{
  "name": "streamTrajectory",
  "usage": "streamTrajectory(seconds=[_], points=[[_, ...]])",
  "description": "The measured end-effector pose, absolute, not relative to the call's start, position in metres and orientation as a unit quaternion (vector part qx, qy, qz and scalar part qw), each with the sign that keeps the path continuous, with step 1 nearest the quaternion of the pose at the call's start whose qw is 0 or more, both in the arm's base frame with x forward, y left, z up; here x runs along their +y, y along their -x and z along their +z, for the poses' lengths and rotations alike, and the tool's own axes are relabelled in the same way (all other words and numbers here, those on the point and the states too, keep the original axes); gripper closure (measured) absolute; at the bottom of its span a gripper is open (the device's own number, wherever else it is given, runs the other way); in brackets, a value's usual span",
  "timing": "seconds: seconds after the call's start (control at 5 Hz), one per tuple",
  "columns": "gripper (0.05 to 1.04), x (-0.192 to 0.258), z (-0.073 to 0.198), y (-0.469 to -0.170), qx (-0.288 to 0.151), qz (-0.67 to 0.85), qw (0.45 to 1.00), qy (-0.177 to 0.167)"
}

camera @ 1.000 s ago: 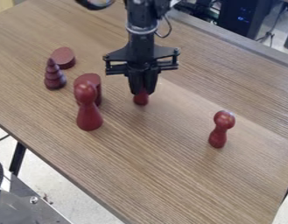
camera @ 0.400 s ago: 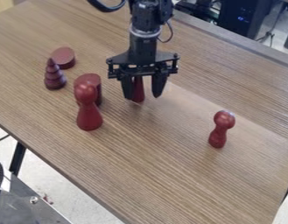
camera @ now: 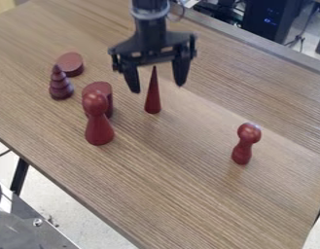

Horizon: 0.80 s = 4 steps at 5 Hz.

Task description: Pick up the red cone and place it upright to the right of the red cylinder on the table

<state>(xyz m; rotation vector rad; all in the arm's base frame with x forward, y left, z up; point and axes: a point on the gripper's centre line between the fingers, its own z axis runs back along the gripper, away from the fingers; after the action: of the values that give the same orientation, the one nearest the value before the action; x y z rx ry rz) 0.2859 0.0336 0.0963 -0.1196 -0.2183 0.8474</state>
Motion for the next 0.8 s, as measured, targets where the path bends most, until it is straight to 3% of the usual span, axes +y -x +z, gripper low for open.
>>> streamTrajectory(seconds=[0.2,0.4,0.6,0.8], points=[[0.083,0.035,0.13,-0.274,-0.136,0.407,0.902,0.046],[0.083,0.03,0.152,-0.272,-0.128,0.36,0.924,0.022],[0.083,0.027,0.146,-0.277,-0.078,0.283,0.956,0.009],[0.083,0.026,0.143,-0.278,-0.071,0.221,0.973,0.005]])
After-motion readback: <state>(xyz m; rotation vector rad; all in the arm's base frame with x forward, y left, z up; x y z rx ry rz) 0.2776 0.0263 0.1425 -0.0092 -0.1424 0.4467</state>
